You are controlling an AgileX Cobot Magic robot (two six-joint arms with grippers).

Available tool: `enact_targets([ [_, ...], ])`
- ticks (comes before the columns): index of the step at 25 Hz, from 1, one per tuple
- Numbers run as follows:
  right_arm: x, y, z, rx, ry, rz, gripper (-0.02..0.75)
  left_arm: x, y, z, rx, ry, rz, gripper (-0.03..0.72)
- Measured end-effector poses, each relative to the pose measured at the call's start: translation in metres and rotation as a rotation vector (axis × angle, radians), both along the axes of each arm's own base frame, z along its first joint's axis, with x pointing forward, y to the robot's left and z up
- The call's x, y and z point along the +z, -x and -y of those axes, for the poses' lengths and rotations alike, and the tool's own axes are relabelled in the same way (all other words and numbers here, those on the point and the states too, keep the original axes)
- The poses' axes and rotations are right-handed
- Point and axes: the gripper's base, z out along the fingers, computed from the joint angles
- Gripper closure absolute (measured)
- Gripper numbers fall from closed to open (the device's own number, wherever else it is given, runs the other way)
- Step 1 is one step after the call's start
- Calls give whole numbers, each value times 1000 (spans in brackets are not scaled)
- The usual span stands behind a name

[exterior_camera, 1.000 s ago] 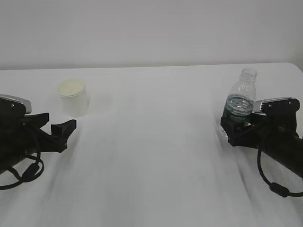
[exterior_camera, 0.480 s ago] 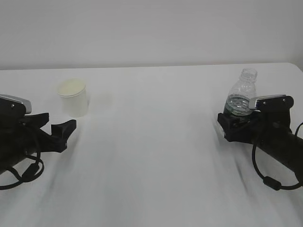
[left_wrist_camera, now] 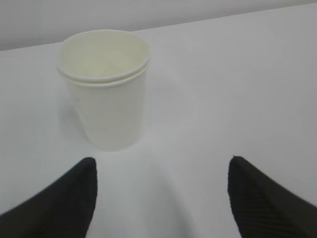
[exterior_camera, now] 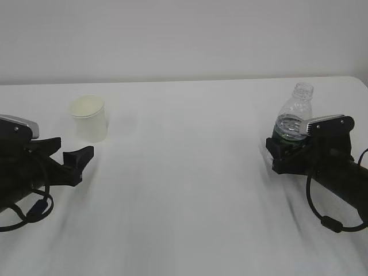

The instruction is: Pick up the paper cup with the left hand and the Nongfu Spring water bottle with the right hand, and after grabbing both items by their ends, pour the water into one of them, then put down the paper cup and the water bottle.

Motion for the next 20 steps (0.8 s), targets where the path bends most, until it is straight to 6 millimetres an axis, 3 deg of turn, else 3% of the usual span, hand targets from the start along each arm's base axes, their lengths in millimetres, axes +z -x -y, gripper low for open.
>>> enact_targets([
  [20,0,0,-2,39,61,19,194,0,1,3,-35,-5,1,101],
])
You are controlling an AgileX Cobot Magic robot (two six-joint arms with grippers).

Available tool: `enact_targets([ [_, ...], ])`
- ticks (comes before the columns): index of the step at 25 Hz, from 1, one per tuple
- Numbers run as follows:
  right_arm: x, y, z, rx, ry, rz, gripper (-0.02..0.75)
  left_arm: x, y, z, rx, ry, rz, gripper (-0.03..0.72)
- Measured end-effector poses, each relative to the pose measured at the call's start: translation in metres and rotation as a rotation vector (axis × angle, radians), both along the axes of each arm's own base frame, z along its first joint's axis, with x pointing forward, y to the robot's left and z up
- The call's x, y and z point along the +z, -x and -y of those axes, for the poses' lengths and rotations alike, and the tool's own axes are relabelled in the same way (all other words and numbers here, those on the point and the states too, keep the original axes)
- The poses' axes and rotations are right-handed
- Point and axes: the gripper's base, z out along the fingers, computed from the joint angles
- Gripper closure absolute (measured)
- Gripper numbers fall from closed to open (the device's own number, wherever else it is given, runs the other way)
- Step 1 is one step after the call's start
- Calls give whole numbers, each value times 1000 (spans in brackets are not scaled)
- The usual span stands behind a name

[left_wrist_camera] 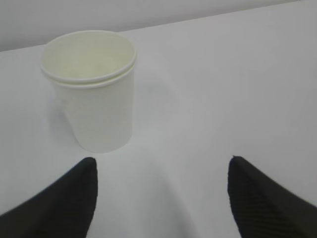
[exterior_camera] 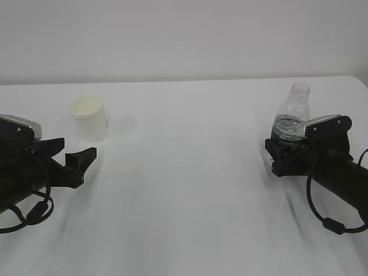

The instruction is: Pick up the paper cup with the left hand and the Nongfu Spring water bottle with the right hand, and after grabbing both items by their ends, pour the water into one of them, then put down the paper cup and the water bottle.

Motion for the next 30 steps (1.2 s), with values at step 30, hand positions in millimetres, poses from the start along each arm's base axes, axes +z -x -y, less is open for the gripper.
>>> enact_targets([
  [30,17,11,-1,31,44,18,238,0,0,0,-2,0,0,101],
])
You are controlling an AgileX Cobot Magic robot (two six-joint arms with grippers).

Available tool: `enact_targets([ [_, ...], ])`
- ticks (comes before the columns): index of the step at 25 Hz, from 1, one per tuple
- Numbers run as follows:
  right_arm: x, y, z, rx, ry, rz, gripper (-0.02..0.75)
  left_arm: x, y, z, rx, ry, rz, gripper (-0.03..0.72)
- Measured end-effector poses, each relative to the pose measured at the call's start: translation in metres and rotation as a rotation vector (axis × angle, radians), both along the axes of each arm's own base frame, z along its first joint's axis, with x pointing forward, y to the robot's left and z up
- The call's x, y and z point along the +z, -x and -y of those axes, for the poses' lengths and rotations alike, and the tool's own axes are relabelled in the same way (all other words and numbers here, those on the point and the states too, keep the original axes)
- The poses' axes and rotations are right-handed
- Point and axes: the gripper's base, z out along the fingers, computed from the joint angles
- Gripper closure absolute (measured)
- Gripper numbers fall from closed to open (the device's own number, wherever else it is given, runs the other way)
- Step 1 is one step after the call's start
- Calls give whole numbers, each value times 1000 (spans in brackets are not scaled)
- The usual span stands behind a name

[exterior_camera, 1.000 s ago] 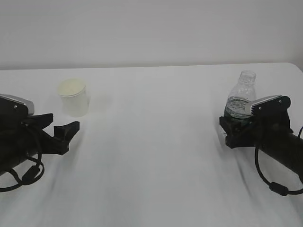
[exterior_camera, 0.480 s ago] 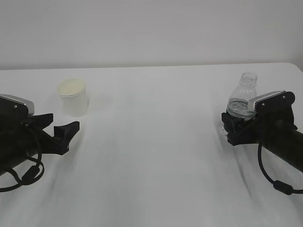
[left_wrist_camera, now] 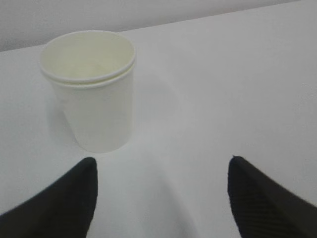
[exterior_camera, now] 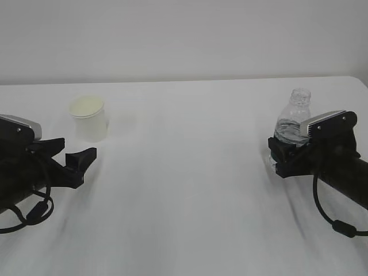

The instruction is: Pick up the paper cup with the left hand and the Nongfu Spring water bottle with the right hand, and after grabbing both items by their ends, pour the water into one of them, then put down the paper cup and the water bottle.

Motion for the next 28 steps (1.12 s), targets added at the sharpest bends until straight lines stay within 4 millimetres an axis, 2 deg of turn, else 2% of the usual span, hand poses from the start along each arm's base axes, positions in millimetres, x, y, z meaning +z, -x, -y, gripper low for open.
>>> enact_targets([
  [4,4,1,0,7,9,-5,238,0,0,0,0,0,0,101],
  [13,37,1,-1,28,37,41,239,0,0,0,0,0,-1,101],
  [23,38,3,-4,64,54,31,239,-20,2,-2,19,-14,-68,101],
  [28,38,3,-4,71,56,31,232,-18,-7,-3,53,-17,-42,101],
])
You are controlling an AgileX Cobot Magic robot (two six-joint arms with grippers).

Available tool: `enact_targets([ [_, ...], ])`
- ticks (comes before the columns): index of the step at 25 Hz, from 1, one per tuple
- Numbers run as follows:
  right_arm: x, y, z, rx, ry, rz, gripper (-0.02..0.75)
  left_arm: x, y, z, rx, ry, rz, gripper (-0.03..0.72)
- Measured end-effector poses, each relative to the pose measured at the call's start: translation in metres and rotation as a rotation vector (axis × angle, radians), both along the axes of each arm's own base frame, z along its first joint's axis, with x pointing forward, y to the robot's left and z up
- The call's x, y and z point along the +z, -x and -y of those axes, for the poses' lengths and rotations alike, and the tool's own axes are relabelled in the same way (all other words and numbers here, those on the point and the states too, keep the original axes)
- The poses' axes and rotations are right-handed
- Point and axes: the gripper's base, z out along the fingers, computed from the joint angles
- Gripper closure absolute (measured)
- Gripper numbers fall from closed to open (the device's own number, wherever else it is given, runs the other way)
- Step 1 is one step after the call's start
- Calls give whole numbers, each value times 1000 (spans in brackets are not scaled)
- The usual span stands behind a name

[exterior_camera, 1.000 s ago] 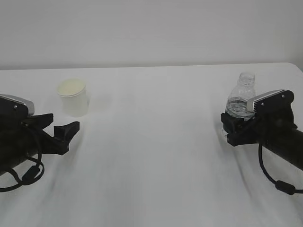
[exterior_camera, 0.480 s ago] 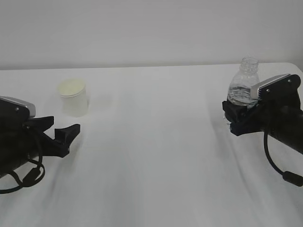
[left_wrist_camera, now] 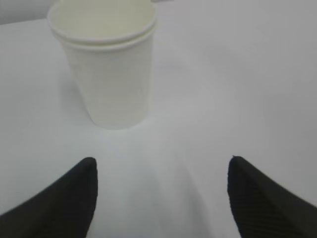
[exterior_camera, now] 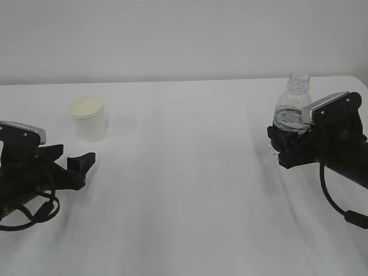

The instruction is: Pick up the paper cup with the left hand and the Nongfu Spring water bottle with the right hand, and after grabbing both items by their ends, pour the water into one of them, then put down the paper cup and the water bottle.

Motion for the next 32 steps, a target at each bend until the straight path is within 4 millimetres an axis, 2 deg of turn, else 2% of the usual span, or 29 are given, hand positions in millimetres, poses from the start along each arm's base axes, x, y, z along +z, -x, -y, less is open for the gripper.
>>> enact_targets([
  [3,0,0,0,1,-1,-2,239,4,-9,0,21,7,29,101],
  [4,0,0,0,3,-2,-3,191,4,-11,0,29,9,33,101],
  [6,0,1,-1,12,3,-5,227,2,-16,0,40,11,37,101],
  [12,-1,1,-2,30,3,-6,238,-7,-24,1,48,10,30,101],
  [13,-1,1,-3,32,2,-7,215,-9,-24,1,48,9,25,101],
  [16,-1,1,-3,33,0,-8,212,-14,-24,1,51,5,10,101],
  [22,-1,1,-3,32,-3,-9,260,-17,-23,1,55,4,1,101],
  [32,0,1,-3,35,-5,-8,269,-17,-24,1,54,2,4,101],
])
